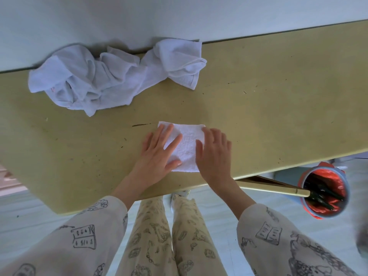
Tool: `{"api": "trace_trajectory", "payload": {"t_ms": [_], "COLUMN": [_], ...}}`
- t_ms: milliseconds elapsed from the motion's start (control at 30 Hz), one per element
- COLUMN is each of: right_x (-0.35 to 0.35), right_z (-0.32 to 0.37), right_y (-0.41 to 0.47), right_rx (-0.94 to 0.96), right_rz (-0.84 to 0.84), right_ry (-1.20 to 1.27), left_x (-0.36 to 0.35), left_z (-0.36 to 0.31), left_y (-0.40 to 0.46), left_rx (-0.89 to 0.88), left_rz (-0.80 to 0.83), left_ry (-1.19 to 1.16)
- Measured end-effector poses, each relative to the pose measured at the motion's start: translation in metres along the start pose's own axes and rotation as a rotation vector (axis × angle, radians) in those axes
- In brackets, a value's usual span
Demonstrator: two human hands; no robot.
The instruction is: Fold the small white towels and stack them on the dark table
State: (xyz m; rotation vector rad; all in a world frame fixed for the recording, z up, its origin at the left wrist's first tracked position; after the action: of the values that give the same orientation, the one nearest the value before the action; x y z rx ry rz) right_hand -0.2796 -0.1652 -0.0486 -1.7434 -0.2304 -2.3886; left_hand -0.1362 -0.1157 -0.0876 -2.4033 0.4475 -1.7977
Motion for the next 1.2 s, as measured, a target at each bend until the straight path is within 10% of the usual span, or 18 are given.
{"api": "trace_trajectory", "payload": {"t_ms": [133,900,1200], "right_x": [-0.033,-0.044,-0.011], "right_z": [0.018,0.010,0.002], "right_y": [-0.014,-0.012,0.024], "right_rx": [0.243,0.232,0.040], "right_rz": [0.124,0.267,0.126], "right_ry": [-0.102,-0.167,0.079], "left_x": [0.000,0.001,0.017], "left_z": [0.007,0.013,0.027], "left_y": [0.002,0.002,-0.025], "left_rx": [0.025,-0.083,0.147], "left_rz": [-0.015,0.011,-0.165], "left_ry": [-0.001,0.152,-0.224]}}
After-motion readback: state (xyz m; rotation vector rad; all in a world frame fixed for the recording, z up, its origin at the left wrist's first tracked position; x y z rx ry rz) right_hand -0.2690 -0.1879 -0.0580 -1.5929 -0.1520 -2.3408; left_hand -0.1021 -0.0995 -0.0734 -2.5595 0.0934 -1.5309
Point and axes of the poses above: each hand's wrist, its own y-axis towards the middle knuckle, its own x-axis out of the back of the hand, z = x × y, the point moved 5 cm from there along y, towards the middle knuckle
